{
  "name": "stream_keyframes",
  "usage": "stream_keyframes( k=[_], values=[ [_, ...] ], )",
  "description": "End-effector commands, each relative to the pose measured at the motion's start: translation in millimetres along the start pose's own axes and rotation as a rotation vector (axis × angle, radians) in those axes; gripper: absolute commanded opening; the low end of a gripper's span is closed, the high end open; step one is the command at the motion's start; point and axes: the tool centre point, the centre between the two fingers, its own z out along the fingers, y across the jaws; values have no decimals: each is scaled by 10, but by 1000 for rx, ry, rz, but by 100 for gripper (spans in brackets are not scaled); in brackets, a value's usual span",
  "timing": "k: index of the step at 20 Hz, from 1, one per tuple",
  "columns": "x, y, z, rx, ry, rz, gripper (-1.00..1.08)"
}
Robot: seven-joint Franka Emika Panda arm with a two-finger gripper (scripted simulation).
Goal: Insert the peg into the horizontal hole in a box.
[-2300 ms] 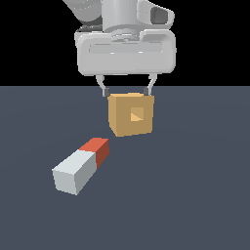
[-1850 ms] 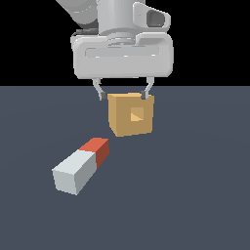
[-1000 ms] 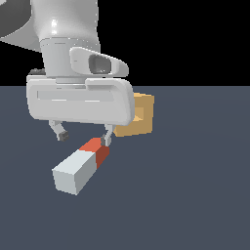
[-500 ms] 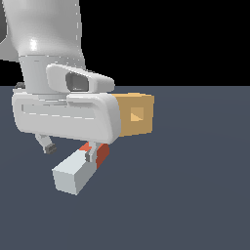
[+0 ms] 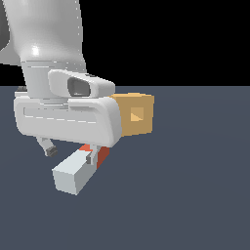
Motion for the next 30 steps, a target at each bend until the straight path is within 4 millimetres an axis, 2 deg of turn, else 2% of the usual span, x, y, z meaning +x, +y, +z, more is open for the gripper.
stream_keyframes(
  k=[1,7,13,14,25,30],
  values=[
    [-1,-5,79,1,0,0,100],
    [1,-7,343,1,0,0,100],
    [4,-2,435,1,0,-1,100],
    [4,-2,435,1,0,-1,-100],
    [5,4,429,-1,1,-1,-100],
    [47,72,406,-1,0,-22,-100]
  ],
)
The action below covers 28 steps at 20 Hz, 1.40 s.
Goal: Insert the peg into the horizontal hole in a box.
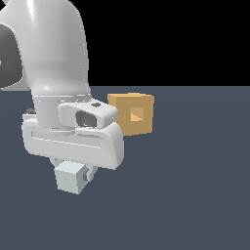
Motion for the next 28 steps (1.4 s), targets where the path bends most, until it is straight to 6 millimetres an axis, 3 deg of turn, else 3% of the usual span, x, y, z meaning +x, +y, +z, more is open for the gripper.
stream_keyframes(
  k=[1,11,20,28],
  values=[
    [42,61,-28,-3,0,-16,-100],
    [358,488,-175,-3,-1,-151,-100],
    [882,989,-368,-3,-1,-332,-100],
    [1371,1316,-517,-3,-1,-479,-100]
  ],
)
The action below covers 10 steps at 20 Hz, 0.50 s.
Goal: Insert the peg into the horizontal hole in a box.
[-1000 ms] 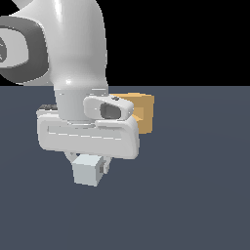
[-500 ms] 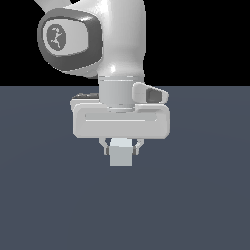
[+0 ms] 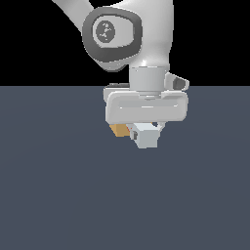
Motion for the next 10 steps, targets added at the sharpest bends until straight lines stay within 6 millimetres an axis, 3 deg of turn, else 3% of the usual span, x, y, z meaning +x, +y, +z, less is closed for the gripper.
stream_keyframes(
  k=[1,10],
  values=[
    [86,144,-59,-3,0,-40,-100],
    [301,414,-141,-3,0,-125,-100]
  ],
)
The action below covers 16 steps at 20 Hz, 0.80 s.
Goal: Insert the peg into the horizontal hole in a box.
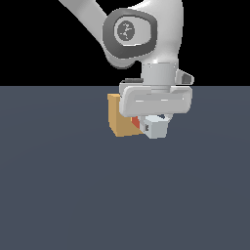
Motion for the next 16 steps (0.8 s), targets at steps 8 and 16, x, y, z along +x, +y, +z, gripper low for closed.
stream_keyframes(
  k=[8,16],
  values=[
    [48,89,-41,-3,-1,-23,-100],
    [41,95,-66,-6,-2,-24,-100]
  ],
)
